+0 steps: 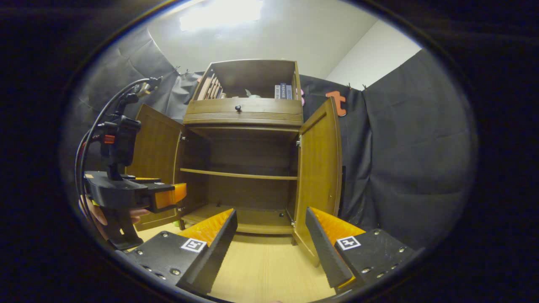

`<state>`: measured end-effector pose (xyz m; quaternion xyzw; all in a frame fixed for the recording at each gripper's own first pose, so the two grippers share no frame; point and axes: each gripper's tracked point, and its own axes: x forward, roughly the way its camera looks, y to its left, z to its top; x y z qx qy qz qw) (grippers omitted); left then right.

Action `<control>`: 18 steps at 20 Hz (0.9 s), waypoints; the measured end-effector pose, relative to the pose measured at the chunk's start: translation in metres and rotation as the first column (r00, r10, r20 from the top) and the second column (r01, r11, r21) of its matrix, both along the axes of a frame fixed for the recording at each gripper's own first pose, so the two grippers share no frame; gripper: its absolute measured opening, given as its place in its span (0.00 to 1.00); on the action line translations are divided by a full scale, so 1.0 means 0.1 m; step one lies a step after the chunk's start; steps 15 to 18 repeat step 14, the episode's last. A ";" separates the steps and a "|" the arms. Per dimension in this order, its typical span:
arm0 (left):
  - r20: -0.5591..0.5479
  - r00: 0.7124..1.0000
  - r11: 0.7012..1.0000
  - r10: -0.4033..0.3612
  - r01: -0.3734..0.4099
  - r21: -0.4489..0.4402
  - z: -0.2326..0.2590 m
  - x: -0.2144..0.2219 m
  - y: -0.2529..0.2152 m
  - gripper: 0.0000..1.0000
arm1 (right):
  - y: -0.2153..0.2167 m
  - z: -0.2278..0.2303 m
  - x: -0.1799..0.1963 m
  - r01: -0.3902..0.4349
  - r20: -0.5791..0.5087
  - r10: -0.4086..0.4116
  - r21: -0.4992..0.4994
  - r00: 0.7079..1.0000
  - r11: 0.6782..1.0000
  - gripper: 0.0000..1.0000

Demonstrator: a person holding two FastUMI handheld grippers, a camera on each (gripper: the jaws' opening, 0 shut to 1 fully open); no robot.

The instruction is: Open the right door of the double-door shoe cabinet with the right hand, and open the left door with the left hand.

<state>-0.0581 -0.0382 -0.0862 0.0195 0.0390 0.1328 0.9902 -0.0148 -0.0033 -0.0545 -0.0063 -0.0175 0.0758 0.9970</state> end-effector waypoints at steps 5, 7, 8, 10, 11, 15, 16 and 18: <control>0.012 1.000 1.000 -0.004 0.004 0.001 0.03 0.02 -0.03 0.96 | -0.05 -0.03 0.04 0.012 -0.007 -0.011 0.014 1.000 1.000 0.97; 0.014 1.000 1.000 -0.014 0.014 -0.002 0.03 0.01 -0.05 0.96 | -0.02 -0.07 0.06 0.006 -0.017 -0.006 0.015 1.000 1.000 0.94; 0.016 1.000 1.000 -0.018 0.018 -0.003 0.03 0.00 -0.06 0.96 | 0.00 -0.08 0.07 0.004 -0.021 -0.004 0.014 1.000 1.000 0.96; 0.021 0.999 1.000 -0.029 0.029 -0.004 0.04 -0.02 -0.09 0.96 | 0.03 -0.09 0.09 0.002 -0.023 -0.002 0.009 1.000 1.000 0.96; 0.022 0.999 0.999 -0.038 0.039 -0.002 0.05 -0.02 -0.12 0.96 | 0.04 -0.10 0.10 0.001 -0.022 0.000 0.010 1.000 1.000 0.97; 0.026 0.999 0.999 -0.044 0.044 0.006 0.07 -0.04 -0.14 0.92 | 0.05 -0.06 0.13 0.000 -0.008 0.000 0.027 1.000 1.000 0.96; 0.026 0.999 0.999 -0.044 0.044 0.006 0.07 -0.04 -0.14 0.92 | 0.05 -0.06 0.13 0.000 -0.008 0.000 0.027 1.000 1.000 0.96; 0.026 0.999 0.999 -0.044 0.044 0.006 0.07 -0.04 -0.14 0.92 | 0.05 -0.06 0.13 0.000 -0.008 0.000 0.027 1.000 1.000 0.96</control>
